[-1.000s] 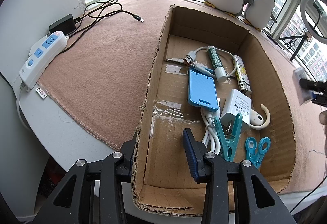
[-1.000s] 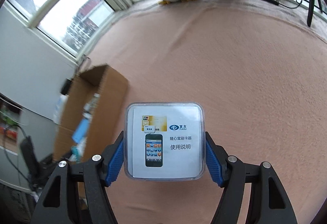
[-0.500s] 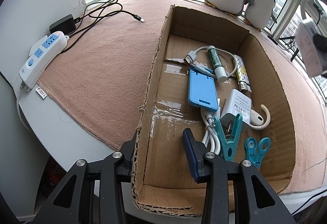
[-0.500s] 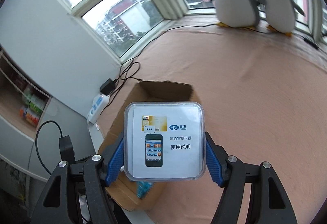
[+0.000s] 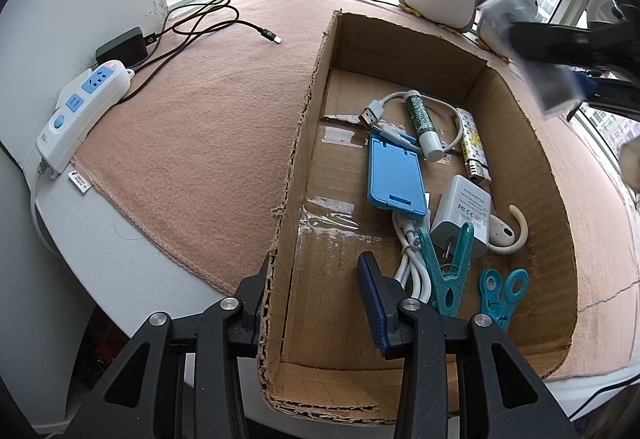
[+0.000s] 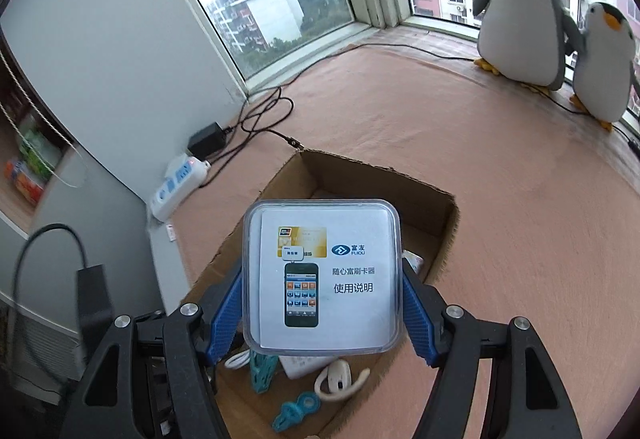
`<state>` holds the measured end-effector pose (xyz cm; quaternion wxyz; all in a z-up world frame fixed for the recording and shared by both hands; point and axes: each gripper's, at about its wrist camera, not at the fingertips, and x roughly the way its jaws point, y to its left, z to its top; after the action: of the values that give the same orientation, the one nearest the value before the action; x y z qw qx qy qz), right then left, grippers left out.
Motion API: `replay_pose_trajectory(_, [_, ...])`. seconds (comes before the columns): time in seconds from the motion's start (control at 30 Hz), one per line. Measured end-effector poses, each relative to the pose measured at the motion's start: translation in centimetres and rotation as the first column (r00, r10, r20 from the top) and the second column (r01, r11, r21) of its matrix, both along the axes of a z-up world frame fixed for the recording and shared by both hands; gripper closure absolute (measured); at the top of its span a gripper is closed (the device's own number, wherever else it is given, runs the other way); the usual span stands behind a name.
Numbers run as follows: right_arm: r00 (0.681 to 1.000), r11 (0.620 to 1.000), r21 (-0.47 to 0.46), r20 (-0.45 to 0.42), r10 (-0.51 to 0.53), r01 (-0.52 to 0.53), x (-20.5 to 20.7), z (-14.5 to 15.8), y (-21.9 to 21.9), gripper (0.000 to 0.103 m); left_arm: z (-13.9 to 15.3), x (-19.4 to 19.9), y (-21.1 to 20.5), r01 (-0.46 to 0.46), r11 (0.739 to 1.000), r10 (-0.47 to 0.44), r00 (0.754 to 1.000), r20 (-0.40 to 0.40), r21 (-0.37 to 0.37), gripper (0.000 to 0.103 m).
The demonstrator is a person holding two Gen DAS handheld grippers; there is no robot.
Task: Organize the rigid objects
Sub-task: 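Carry the clear card package into the box and open the right gripper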
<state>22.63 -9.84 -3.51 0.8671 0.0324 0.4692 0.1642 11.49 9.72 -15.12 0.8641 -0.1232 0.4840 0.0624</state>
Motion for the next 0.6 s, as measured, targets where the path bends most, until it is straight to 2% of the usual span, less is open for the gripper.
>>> replay_pose_trajectory(0.3, [1.0, 0.994, -0.109, -0.016, -0.013, 0.011, 1.6, -2.4, 1.6, 0.037, -0.1, 0.0, 0.0, 0.003, 1.0, -0.003, 1.0, 0.002, -0.002, 0.062])
replay_pose_trajectory(0.6, [0.998, 0.986, -0.162, -0.033, -0.049, 0.043, 2.8, -3.7, 1.6, 0.037, -0.1, 0.0, 0.0, 0.003, 1.0, -0.003, 1.0, 0.002, -0.002, 0.062])
